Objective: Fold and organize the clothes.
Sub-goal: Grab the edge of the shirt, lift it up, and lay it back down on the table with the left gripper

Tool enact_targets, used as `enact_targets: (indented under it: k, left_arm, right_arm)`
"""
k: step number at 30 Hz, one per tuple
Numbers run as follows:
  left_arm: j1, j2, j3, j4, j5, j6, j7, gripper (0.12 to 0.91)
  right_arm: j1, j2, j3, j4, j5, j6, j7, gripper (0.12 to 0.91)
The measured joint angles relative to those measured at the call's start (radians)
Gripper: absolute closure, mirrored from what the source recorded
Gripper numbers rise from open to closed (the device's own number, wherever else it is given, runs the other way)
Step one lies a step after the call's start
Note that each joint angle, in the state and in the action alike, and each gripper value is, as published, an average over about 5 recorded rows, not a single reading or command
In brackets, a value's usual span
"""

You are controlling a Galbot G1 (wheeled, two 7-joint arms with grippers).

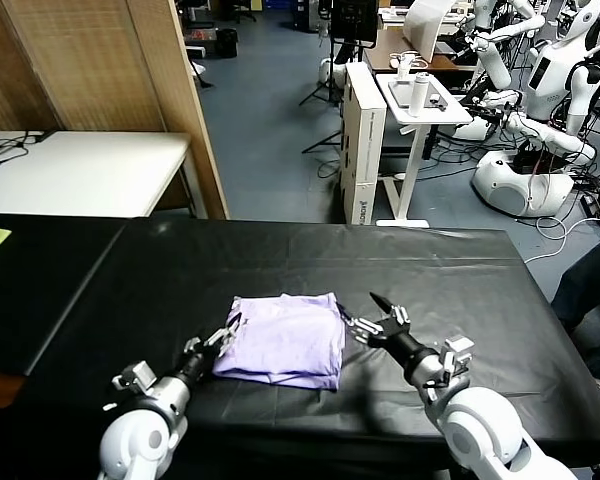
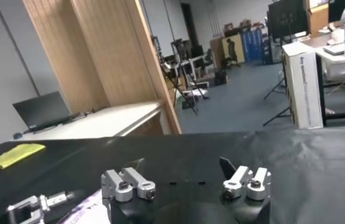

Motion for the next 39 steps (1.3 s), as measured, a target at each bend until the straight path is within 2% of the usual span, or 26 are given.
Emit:
enact_targets:
  k: [11, 15, 18, 21, 25, 28, 32, 39]
  left_arm:
    - [-0.009, -0.019, 0.0, 0.021, -0.044, 0.007, -0.001, 0.131]
    - [-0.01, -0.022, -0.003, 0.024, -0.078, 0.018, -0.007, 0.183]
    - [-0.01, -0.025, -0.006, 0.024, -0.117, 0.033, -0.013, 0.268]
    - [-0.007, -0.027, -0.008, 0.025, -0.144, 0.043, -0.016, 0.428]
    - [-0.006, -0.031, -0.009, 0.027, -0.161, 0.045, -0.018, 0.688]
    - [-0.008, -0.033, -0.012, 0.031, -0.181, 0.046, -0.026, 0.824]
    - [-0.011, -0.028, -0.022, 0.025, -0.168, 0.044, -0.044, 0.852]
    - [-0.012, 0.039, -0.052, -0.014, -0.043, 0.019, -0.05, 0.853]
  right_arm:
    - [-0.003, -0.003, 0.002, -0.003, -0.002, 0.001, -0.001, 0.118]
    - [-0.004, -0.004, 0.002, -0.004, -0.005, 0.001, -0.002, 0.118]
    - [-0.005, -0.004, 0.002, -0.004, -0.007, 0.001, -0.002, 0.118]
    - [-0.005, -0.004, 0.002, -0.005, -0.009, 0.002, -0.002, 0.118]
    - [-0.007, -0.003, 0.002, -0.007, -0.013, 0.002, -0.002, 0.118]
    - [-0.009, -0.002, 0.003, -0.008, -0.018, 0.003, -0.002, 0.118]
    - [-0.014, 0.001, 0.013, -0.011, -0.026, 0.005, -0.001, 0.118]
    - [-0.03, 0.014, 0.039, -0.02, -0.055, 0.009, 0.0, 0.118]
